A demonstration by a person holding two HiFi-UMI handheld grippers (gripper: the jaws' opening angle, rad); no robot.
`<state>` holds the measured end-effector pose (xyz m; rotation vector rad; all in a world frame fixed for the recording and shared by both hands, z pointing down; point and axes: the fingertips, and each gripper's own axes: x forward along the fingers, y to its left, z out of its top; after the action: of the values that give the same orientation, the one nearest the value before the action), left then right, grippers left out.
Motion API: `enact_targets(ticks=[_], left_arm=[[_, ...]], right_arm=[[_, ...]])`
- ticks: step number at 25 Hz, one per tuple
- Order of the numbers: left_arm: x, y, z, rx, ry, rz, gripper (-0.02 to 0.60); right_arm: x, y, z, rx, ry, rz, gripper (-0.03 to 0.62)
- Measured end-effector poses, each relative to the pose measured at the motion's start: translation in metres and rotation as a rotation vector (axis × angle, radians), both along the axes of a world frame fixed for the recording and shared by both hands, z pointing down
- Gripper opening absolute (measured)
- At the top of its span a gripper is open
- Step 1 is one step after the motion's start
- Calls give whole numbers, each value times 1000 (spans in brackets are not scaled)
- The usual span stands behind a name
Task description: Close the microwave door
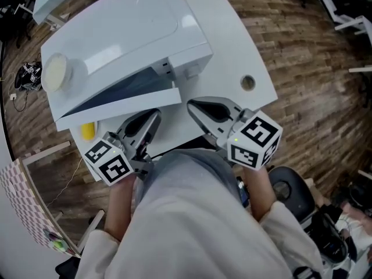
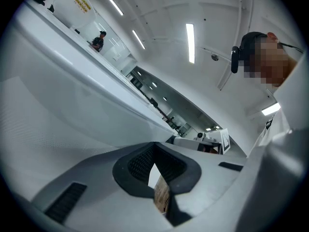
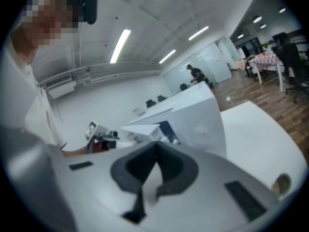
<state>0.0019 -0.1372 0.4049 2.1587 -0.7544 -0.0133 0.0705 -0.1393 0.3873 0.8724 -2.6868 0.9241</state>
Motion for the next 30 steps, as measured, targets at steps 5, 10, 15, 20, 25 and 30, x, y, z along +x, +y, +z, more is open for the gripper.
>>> enact_targets(ticks=[5, 10, 15, 20, 25, 30], left_arm=[[-1, -3, -1, 4, -2, -12, 15], [-3, -7, 0, 2, 0, -24, 15], [-6, -12, -5, 19, -3, -59, 15], [-8, -19, -6, 16, 4, -79, 17], [-10, -22, -11, 26, 5, -101, 15], [-11, -25, -12, 25, 11, -115, 17]], right_arm=[[-2, 0, -2, -2, -7, -1, 21], [-6, -2, -2, -2, -13, -10, 20], [-9, -5, -1, 12, 19, -17, 21], [-12, -10, -3, 40, 47, -18, 21], [-14, -17, -7, 70, 59, 6, 21], [-15, -24, -13, 84, 46, 43, 21]])
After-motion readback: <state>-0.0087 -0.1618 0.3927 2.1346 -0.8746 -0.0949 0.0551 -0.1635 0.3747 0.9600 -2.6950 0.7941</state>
